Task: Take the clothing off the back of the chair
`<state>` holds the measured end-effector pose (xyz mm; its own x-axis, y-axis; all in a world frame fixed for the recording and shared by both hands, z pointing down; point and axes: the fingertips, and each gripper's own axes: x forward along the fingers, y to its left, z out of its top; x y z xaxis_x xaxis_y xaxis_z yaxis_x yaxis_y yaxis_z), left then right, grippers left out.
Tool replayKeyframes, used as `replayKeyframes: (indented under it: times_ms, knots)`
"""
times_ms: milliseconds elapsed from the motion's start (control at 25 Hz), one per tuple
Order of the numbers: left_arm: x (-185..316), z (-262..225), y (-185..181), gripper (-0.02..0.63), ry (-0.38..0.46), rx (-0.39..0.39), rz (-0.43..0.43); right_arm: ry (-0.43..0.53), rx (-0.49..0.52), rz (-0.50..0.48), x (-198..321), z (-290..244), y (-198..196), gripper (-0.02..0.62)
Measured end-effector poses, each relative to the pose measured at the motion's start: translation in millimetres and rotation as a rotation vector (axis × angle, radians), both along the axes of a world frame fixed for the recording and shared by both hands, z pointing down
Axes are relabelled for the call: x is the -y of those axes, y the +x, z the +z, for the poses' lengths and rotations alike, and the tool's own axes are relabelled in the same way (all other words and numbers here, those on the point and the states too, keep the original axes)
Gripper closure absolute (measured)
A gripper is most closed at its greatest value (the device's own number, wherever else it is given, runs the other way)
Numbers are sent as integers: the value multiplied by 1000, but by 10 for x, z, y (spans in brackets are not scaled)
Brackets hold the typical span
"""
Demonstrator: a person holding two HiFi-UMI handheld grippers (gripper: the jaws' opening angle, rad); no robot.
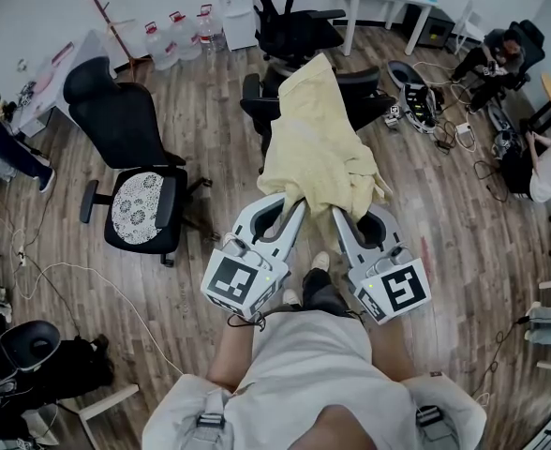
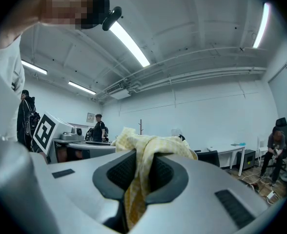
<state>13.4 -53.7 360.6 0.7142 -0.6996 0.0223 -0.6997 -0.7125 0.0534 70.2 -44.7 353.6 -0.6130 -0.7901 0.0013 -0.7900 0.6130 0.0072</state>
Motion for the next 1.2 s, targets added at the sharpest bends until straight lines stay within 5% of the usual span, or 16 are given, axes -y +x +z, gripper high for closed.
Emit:
replayKeyframes:
  times_ms: [1200]
  knots:
    - [-17, 11, -24, 551, -31, -3, 16, -19, 7, 11, 8, -7, 22, 541]
